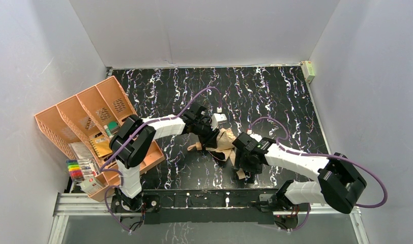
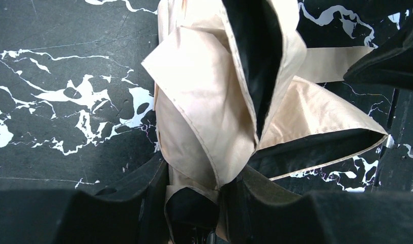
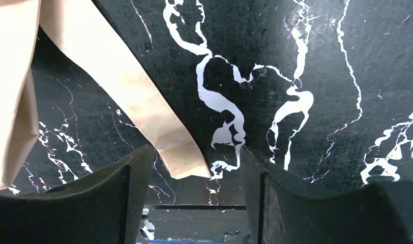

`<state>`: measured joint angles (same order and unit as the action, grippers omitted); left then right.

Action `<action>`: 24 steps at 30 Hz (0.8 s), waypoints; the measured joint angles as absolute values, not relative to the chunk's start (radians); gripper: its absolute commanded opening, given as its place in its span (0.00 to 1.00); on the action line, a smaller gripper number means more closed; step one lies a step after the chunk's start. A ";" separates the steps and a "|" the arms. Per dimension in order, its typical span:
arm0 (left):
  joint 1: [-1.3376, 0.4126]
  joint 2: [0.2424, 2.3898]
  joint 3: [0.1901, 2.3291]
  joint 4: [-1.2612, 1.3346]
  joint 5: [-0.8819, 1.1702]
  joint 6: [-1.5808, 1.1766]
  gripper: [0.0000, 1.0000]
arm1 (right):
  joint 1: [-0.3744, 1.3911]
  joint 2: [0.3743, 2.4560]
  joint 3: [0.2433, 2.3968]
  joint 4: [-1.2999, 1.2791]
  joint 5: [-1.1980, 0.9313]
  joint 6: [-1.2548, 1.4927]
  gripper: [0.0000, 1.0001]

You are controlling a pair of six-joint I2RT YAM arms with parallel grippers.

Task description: Put away the umbrella

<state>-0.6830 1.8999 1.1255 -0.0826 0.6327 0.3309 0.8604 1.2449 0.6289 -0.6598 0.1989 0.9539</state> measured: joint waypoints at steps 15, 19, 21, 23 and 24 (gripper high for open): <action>-0.683 1.891 1.120 -0.078 0.597 0.295 0.00 | 0.871 1.279 0.634 -0.655 0.181 0.982 0.38; -0.683 1.890 1.118 -0.075 0.589 0.278 0.00 | 0.879 1.289 0.632 -0.641 0.159 0.992 0.19; -0.683 1.888 1.117 -0.073 0.582 0.268 0.00 | 0.881 1.290 0.624 -0.608 0.125 1.002 0.05; -0.683 1.885 1.111 -0.063 0.573 0.255 0.00 | 0.882 1.290 0.617 -0.585 0.104 1.005 0.00; -0.683 1.882 1.106 -0.056 0.565 0.245 0.00 | 0.883 1.290 0.613 -0.571 0.091 1.011 0.00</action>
<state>-0.6830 1.8816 1.1061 -0.0559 0.5652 0.2447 0.8825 1.2903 0.6132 -0.5709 0.0910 1.0111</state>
